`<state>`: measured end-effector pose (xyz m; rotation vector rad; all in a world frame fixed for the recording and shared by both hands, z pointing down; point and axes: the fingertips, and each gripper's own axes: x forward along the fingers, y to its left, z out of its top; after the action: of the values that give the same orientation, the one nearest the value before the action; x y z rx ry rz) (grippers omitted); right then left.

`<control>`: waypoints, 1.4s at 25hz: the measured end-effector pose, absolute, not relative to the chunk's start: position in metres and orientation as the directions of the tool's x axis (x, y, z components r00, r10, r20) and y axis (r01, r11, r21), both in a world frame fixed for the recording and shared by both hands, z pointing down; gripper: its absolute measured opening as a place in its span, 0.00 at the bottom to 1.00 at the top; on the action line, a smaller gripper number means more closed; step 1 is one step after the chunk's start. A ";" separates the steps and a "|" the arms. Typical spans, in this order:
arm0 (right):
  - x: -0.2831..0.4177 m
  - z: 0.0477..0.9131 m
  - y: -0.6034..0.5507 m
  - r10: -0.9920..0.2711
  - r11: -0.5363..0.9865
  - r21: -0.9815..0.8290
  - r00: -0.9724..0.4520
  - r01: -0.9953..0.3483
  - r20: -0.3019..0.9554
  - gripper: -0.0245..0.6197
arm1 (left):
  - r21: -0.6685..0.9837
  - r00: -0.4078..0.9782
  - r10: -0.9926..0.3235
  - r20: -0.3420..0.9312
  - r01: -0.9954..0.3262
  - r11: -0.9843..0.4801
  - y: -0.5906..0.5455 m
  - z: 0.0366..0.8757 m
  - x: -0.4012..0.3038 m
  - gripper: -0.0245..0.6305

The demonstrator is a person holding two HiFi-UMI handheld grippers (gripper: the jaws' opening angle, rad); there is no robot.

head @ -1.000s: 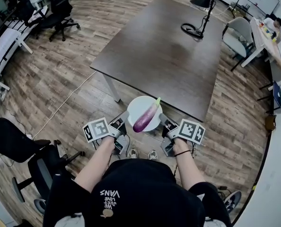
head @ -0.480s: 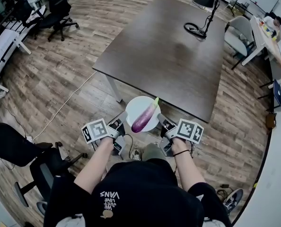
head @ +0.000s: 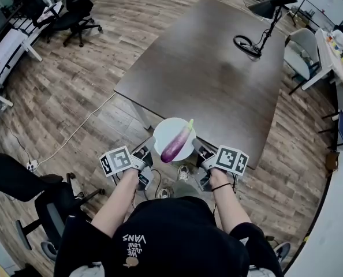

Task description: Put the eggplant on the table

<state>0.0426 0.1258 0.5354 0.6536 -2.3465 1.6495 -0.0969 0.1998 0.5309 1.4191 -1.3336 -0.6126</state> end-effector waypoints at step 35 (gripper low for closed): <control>-0.030 0.543 -0.052 -0.128 0.343 -0.838 -0.905 -0.424 0.406 0.09 | 0.893 0.124 -0.948 0.292 -0.391 0.224 0.040 0.539 -0.159 0.08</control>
<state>-0.0304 -0.0519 0.5435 0.4948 -2.3412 1.5850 -0.1590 0.0404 0.5386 1.3474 -1.4519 -0.6719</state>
